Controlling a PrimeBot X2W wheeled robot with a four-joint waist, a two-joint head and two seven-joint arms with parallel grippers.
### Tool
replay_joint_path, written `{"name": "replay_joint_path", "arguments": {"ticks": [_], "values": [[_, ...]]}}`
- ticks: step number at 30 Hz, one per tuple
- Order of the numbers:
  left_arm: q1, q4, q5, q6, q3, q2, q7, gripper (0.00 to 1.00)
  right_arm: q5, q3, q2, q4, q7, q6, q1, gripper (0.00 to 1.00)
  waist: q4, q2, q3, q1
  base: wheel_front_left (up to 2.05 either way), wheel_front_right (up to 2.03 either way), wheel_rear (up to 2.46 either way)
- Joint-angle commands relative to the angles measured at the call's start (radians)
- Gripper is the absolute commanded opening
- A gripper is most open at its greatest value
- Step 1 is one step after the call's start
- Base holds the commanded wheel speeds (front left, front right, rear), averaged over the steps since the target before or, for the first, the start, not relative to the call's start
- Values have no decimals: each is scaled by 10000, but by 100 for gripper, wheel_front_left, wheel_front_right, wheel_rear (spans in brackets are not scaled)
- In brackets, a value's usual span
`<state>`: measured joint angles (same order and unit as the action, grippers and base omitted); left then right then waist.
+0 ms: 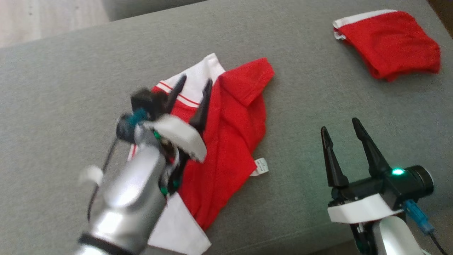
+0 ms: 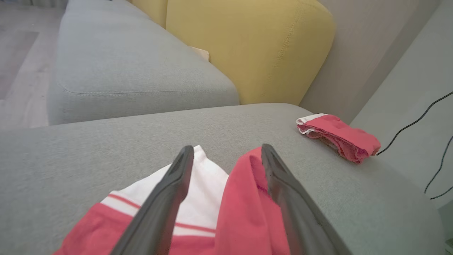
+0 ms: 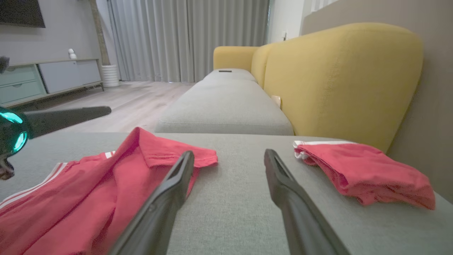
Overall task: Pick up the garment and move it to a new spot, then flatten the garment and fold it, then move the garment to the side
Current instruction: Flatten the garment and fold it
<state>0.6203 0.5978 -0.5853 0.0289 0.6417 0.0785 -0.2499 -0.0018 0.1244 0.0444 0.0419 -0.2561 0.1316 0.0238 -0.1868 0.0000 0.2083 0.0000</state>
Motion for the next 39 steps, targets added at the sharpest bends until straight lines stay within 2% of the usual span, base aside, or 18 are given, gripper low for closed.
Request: {"name": "replay_joint_path", "arguments": {"ticks": [1,4,11,16,21,37,38,39], "values": [[-501,-745,557,57,-533,48,-117,100,-47,192,58,-328,-57,-9,-88,100,377,0,-207,0,0,0,0],[-1556,-1156,1193,-8,-635,105,-117,100,-33,126,58,-334,-57,-9,-208,100,787,0,-353,0,0,0,0],[-2996,-1092,2166,42,-336,1019,-113,100,-1,185,58,-289,-57,-9,-260,100,1402,0,-661,0,0,0,0],[-3267,-1197,2411,-98,-22,1519,193,100,14,181,58,-260,-57,-9,-282,100,1498,0,-783,0,0,0,0],[-3402,-1525,2547,-536,382,1916,519,100,32,202,58,-243,-57,-9,-363,100,1480,0,-837,0,0,0,0],[-3398,-2159,3084,-526,1050,2469,1196,100,24,141,58,-319,-57,-9,-312,100,1230,0,-587,0,0,0,0],[-3403,-2188,3091,-503,1058,2493,1227,86,27,139,58,-321,-57,-9,-310,100,1228,0,-583,0,0,0,0],[-3413,-2216,3097,-467,1060,2523,1261,80,32,129,58,-320,-57,-9,-305,100,1228,0,-579,0,0,0,0]]}}
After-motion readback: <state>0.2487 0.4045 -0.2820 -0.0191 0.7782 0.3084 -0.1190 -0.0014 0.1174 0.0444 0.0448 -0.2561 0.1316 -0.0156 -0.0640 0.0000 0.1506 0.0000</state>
